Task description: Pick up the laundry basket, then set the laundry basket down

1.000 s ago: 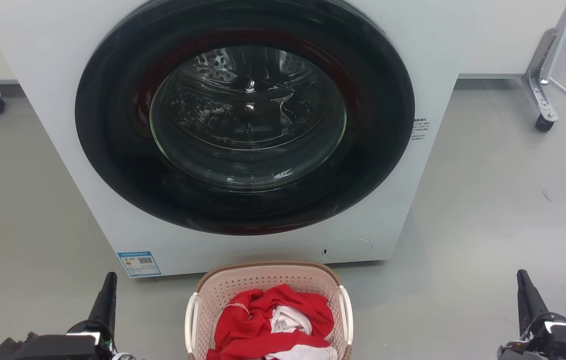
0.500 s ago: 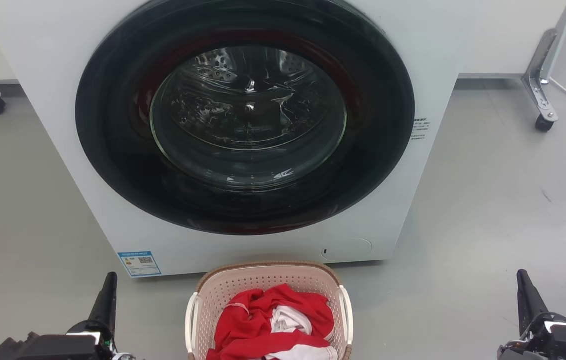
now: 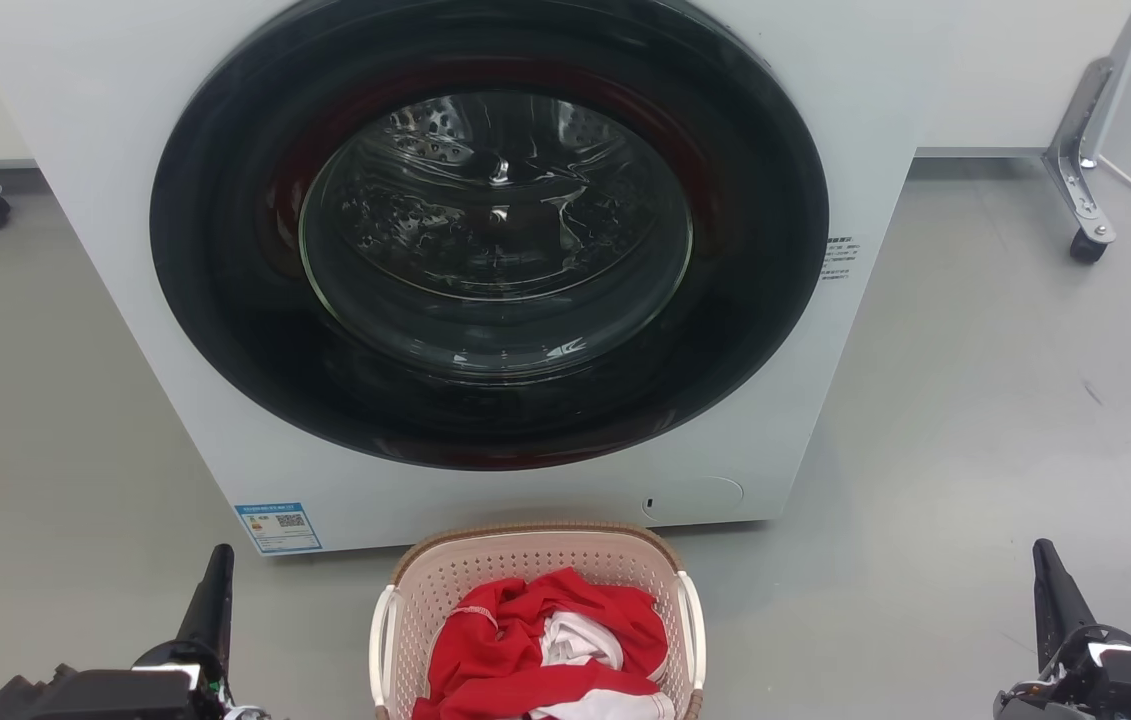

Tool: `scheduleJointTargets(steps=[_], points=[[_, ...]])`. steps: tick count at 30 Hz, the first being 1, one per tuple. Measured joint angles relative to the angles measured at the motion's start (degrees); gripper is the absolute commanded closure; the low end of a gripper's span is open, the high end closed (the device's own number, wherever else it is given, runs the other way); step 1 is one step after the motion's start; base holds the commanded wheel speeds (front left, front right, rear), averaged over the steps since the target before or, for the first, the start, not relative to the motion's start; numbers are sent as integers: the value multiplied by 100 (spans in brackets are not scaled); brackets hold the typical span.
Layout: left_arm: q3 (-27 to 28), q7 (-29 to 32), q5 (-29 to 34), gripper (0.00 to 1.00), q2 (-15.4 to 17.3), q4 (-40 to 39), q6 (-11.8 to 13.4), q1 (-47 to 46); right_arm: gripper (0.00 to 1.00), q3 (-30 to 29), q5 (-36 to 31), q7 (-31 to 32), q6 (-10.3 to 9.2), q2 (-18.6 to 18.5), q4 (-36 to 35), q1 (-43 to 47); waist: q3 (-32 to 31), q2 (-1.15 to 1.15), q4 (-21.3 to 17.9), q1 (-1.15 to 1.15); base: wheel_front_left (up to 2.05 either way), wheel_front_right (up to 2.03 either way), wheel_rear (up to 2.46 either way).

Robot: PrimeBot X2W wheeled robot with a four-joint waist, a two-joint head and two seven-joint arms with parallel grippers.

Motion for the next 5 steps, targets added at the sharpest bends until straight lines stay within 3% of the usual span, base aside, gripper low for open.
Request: scheduleJointTargets(steps=[5], points=[[0, 0, 0, 100, 0, 0, 0, 0, 100, 0, 0, 0, 0, 0, -1, 0, 0, 0, 0, 0, 0, 0, 0]])
